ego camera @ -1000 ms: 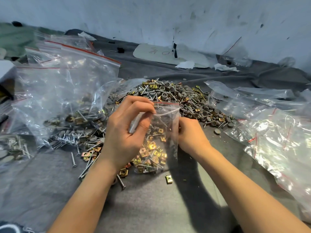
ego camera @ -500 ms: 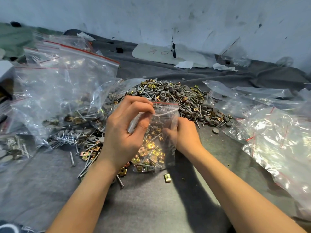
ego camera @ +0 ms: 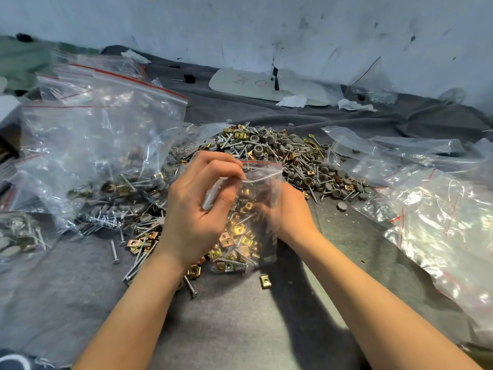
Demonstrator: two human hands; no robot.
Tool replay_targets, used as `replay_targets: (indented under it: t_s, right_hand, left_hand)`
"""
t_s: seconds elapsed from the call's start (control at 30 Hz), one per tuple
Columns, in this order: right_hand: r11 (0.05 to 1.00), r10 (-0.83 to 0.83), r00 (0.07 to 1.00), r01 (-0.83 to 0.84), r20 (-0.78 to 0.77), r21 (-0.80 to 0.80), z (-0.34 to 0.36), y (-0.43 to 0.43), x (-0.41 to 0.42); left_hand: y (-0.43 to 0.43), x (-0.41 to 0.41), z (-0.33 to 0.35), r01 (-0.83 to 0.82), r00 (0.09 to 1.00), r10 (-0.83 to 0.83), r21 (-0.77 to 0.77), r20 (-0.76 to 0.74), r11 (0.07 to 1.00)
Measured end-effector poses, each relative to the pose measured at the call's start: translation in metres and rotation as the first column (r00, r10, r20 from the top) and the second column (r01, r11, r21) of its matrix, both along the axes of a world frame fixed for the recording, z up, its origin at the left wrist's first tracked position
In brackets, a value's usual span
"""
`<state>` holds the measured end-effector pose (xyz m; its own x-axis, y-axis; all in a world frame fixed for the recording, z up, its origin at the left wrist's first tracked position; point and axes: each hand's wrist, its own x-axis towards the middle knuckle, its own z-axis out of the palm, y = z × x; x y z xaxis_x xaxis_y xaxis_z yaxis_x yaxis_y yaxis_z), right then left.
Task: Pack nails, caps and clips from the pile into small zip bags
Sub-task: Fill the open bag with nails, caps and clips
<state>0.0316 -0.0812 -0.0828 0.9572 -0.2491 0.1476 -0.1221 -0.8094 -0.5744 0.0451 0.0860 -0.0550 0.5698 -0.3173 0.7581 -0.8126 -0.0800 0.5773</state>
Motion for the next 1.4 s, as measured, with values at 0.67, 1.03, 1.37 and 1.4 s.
replay_targets:
  t_s: [0.67,1.03,1.37,1.4]
  right_hand:
    - [0.869,-0.202,0.957,0.077,0.208,0.489,0.038,-0.008,-0.011]
    - [0.819,-0.164,0.742,-0.265,0.651,0.509,0.083,0.021,-0.046]
    - [0.971,-0.016,0.828,-0.122,0.560,0.208,0.083,0.019,-0.050]
    - [0.957,-0.060,0.831,-0.109,0.553,0.268,0.083,0.015,-0.049]
  left_hand:
    - [0.001,0.000,0.000,0.012,0.999,-0.013,-0.014,-0.034,1.000]
    - [0.000,-0.003,0.003,0.033,0.999,-0.034,-0.013,-0.042,0.999]
    - [-0.002,-0.005,0.003,0.032,0.999,-0.033,-0.006,-0.025,0.999]
    - [-0.002,-0.005,0.003,0.031,0.999,-0.032,-0.011,-0.023,0.999]
